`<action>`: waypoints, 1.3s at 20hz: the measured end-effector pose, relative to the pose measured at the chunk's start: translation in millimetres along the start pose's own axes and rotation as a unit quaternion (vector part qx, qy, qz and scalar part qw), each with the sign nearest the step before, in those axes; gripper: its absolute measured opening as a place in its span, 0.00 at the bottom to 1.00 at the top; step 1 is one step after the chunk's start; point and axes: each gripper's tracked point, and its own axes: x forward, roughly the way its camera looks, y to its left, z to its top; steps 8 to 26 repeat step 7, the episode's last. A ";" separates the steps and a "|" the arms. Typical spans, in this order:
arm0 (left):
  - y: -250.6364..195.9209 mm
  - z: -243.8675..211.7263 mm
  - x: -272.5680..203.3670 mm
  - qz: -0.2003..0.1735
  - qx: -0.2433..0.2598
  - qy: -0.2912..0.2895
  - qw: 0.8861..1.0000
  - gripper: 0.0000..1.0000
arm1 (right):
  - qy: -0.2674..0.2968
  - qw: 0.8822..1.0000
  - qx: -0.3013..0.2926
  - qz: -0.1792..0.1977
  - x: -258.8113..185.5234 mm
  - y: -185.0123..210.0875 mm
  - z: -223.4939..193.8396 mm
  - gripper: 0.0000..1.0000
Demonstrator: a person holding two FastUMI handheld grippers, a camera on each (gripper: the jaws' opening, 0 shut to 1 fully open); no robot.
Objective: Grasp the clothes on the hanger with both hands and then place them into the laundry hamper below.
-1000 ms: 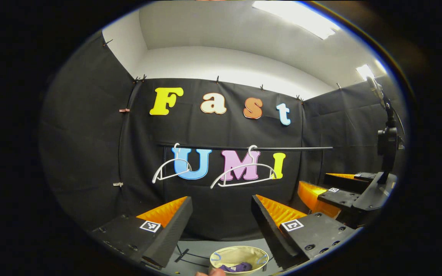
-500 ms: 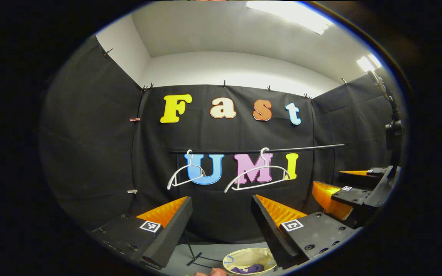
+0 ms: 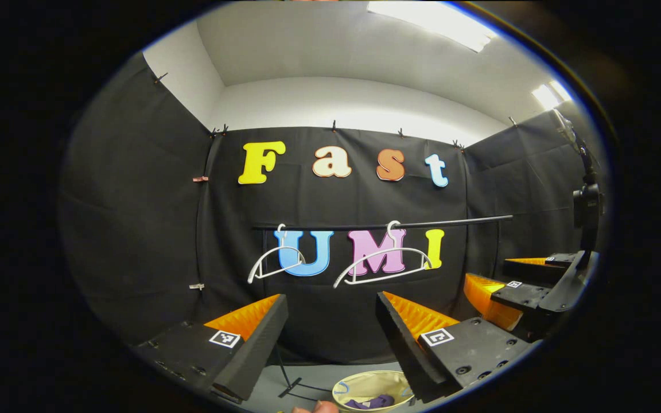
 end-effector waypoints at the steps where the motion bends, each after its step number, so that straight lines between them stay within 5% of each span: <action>1: -0.7 0.1 0.6 -0.001 0.001 0.001 1.000 0.98 | 0.000 1.000 -0.001 0.000 0.6 -0.2 -0.2 0.96; 26: -6.1 0.3 2.2 -0.009 0.000 0.004 1.000 0.98 | 0.004 1.000 -0.001 0.002 1.6 0.3 -3.6 0.98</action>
